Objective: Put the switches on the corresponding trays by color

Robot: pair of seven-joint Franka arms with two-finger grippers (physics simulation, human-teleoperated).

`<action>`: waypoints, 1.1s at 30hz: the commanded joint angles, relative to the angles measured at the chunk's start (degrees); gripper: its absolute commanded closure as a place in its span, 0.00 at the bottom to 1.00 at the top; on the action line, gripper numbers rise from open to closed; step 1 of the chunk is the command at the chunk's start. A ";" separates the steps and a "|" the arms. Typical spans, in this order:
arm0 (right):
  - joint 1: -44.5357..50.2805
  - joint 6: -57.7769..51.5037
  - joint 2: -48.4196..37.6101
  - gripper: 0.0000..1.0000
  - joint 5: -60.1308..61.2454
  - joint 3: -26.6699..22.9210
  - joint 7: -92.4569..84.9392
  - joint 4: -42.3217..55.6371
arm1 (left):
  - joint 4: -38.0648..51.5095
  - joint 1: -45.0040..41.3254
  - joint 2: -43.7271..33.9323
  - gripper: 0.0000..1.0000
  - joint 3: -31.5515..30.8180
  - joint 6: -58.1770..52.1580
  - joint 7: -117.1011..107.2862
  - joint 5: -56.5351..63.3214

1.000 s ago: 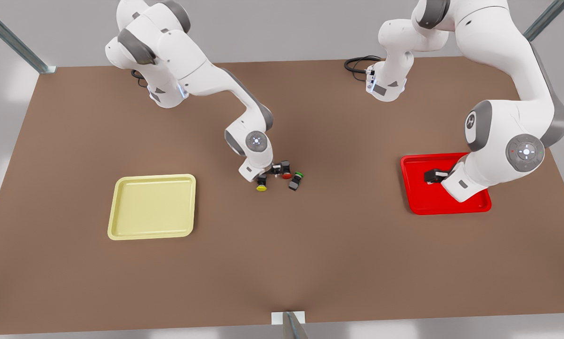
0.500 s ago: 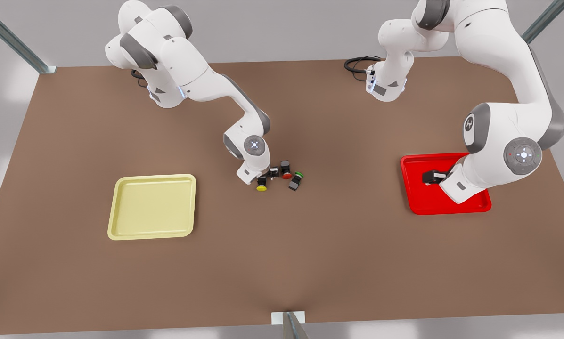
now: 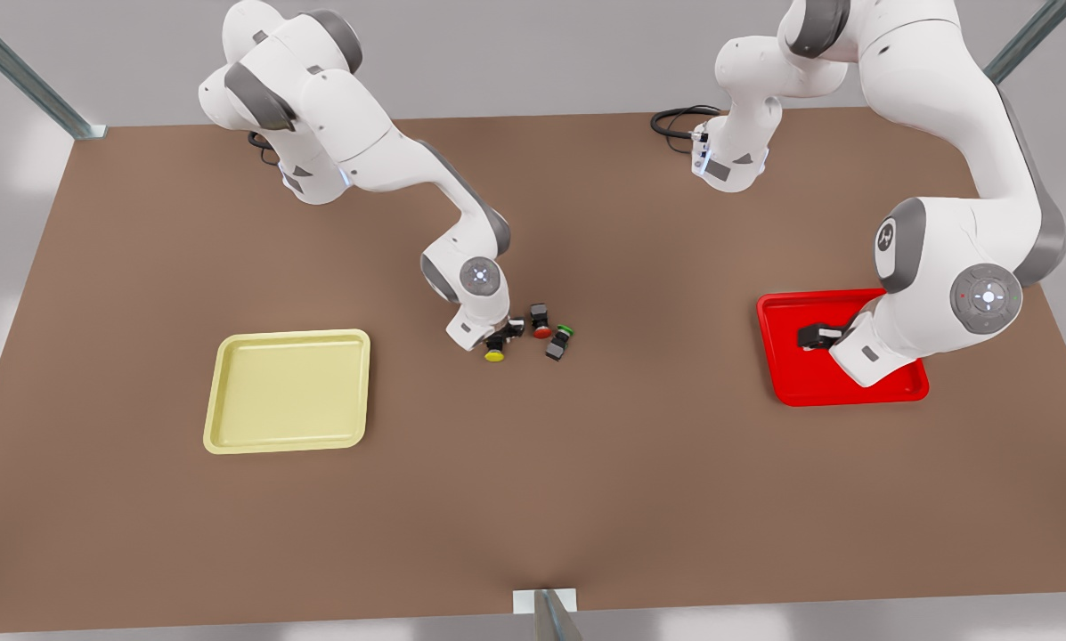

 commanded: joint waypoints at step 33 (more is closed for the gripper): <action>-0.09 -1.23 -0.23 0.47 0.00 0.00 -0.19 0.14 | 0.00 0.09 0.70 0.00 0.00 0.00 0.14 -0.02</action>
